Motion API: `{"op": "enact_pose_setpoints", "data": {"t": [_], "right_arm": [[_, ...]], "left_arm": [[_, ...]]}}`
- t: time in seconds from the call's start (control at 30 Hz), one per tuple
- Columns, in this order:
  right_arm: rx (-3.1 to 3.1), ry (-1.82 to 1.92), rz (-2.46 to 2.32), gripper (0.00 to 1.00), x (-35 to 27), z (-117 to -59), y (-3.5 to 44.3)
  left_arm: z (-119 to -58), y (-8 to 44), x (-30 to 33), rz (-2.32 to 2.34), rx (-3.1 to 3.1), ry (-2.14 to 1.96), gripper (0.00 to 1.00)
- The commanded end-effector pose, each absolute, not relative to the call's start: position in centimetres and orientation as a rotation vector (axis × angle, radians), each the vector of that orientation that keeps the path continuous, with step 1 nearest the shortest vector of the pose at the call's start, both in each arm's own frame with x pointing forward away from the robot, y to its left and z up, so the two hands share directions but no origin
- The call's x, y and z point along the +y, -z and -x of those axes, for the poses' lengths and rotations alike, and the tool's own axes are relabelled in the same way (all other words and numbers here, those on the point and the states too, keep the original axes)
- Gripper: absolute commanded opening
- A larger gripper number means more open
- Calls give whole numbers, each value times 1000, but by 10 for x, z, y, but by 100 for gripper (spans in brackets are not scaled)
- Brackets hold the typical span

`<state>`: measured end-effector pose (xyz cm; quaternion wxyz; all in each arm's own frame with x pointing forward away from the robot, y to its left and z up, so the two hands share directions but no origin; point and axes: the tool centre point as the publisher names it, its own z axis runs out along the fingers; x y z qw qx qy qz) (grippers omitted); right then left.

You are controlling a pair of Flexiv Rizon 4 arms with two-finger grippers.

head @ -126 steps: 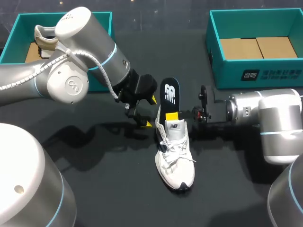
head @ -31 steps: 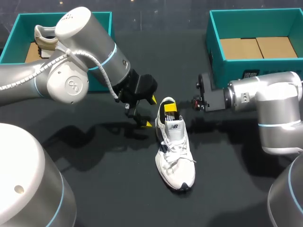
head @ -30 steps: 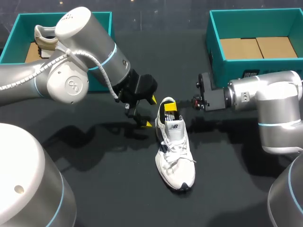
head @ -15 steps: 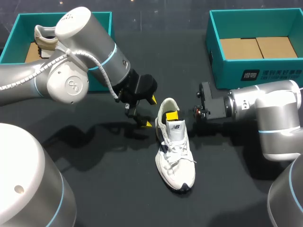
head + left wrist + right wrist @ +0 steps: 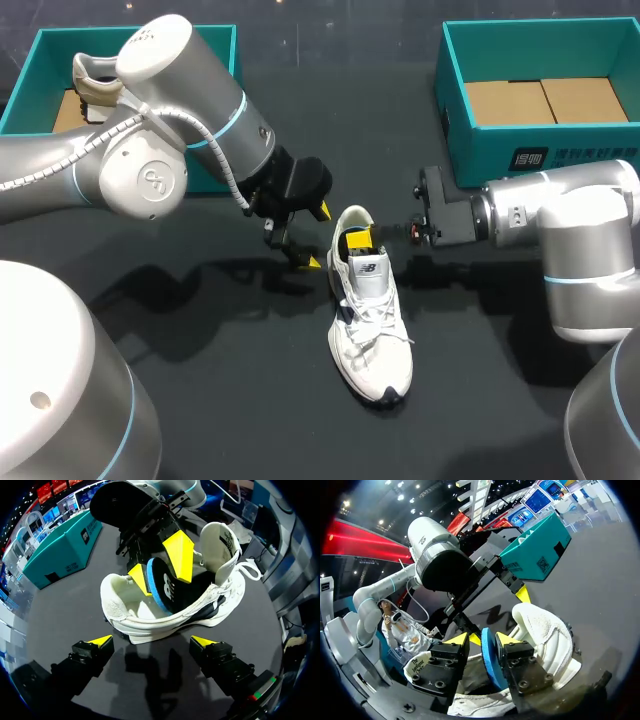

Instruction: Take the shoe out of the shoebox, open the shoe tongue, remove and reinsert the insole, then place the shoe into the shoebox

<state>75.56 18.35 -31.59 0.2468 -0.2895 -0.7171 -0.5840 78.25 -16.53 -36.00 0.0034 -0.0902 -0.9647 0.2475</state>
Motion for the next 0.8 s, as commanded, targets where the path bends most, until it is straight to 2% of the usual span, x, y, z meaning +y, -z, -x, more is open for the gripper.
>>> {"op": "enact_pose_setpoints", "data": {"t": [0.03,0.67,0.8], "right_arm": [[-1994,1570,794,33,183,-758,304],[-2060,1495,871,33,159,-770,293],[-2071,1455,914,33,148,-773,292]], "left_arm": [[-783,360,-166,283,-3026,-771,100],[-783,360,-166,283,-3026,-771,100],[-790,317,-164,439,-3106,-826,100]]}}
